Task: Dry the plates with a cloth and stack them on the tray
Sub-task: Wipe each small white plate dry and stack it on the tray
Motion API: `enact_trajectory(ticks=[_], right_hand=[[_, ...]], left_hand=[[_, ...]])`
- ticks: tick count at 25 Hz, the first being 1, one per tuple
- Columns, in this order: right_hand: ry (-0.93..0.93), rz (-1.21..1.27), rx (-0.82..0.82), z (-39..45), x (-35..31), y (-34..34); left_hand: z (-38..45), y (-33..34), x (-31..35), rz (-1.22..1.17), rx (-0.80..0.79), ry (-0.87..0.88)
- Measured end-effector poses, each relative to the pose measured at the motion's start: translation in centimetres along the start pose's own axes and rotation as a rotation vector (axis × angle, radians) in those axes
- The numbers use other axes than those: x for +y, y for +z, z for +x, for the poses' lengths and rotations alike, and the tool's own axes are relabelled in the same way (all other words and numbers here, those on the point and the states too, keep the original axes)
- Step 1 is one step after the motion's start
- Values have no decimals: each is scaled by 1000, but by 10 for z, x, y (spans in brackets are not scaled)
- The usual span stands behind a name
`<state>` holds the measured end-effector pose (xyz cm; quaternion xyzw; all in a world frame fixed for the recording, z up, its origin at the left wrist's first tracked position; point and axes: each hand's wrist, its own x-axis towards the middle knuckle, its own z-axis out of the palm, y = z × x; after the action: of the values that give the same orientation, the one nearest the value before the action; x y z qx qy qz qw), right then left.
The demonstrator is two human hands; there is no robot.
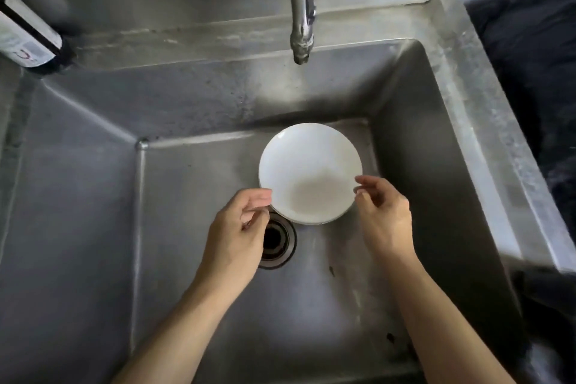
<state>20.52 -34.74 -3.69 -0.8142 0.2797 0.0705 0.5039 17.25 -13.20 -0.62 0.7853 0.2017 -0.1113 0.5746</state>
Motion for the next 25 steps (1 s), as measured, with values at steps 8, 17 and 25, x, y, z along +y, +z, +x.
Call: enact_trajectory(ticks=[8,17,25], right_hand=[[-6,3,78,56,30,28],[14,10,134,63,34,30],[8,118,123,41,29,24]], left_hand=[[68,26,-34,135,-11,-155],[67,35,-24,-82,-1,-280],[51,26,-18,-304,76,-254]])
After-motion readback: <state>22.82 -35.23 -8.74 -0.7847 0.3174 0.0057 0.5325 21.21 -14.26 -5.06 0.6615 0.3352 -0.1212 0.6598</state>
